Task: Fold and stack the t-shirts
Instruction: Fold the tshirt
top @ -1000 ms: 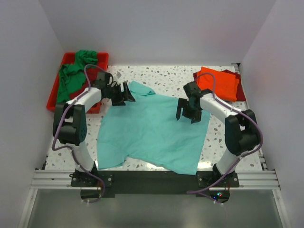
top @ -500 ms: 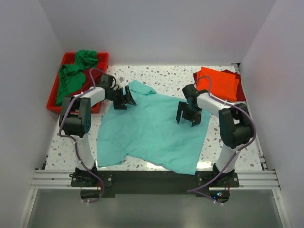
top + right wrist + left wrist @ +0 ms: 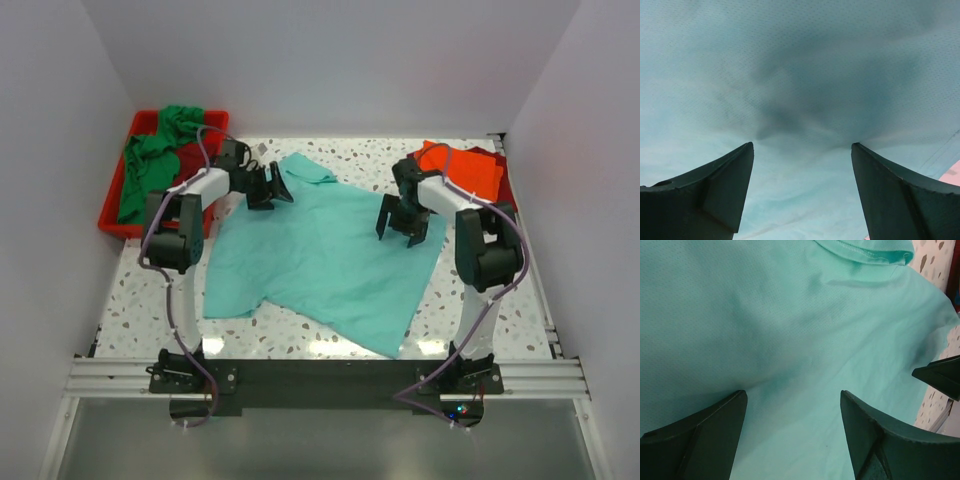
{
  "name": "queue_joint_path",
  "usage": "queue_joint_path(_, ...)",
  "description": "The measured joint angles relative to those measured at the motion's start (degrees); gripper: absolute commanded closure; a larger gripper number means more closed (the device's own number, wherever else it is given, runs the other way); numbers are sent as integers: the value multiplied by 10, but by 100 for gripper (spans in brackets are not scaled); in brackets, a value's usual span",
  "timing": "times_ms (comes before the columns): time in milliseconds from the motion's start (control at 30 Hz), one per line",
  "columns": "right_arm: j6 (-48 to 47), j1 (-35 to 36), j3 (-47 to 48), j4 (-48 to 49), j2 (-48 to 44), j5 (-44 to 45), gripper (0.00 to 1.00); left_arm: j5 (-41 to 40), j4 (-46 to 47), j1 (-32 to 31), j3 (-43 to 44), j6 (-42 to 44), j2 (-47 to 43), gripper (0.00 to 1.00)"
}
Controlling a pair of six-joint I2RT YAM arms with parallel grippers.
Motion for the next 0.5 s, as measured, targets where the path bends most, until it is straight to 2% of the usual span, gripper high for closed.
queue_joint_path(233, -24, -15, 81, -30, 35, 8, 18, 1, 0, -18, 95, -1, 61, 19)
queue_joint_path(500, -41, -17, 116, -40, 39, 3, 18, -4, -10, -24, 127, -1, 75, 19)
